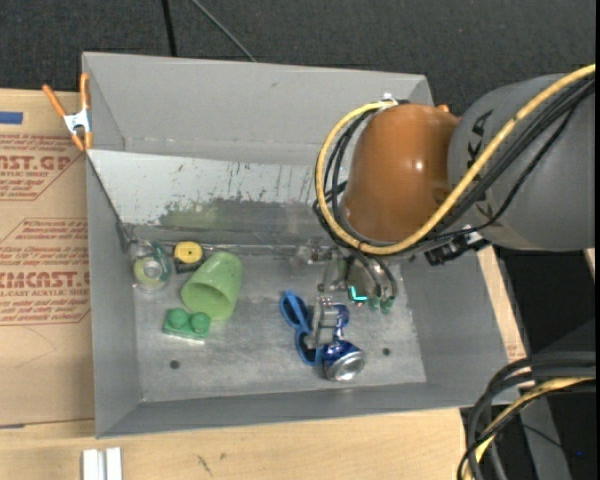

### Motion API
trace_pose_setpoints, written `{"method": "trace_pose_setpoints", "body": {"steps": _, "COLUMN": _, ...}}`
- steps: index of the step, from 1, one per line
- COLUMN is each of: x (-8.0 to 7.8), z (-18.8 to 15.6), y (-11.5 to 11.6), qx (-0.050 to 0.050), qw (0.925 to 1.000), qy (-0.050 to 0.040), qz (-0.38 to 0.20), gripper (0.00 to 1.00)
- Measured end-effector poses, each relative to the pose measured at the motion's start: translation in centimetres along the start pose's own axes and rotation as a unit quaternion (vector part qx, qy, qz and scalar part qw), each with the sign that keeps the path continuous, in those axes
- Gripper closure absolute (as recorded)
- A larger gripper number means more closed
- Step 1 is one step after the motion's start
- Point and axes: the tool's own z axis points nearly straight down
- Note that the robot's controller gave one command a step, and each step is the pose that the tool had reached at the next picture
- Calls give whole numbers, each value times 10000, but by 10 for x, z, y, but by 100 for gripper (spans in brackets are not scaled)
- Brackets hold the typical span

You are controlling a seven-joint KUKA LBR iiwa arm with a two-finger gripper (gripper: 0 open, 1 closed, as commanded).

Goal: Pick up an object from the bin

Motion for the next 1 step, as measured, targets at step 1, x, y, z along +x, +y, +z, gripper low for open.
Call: {"method": "trace_pose_setpoints", "body": {"steps": 1, "x": -6, "z": 44, "y": 61, "qx": -2, "qw": 9904, "qy": -24, "qz": -1385, "gripper": 0}}
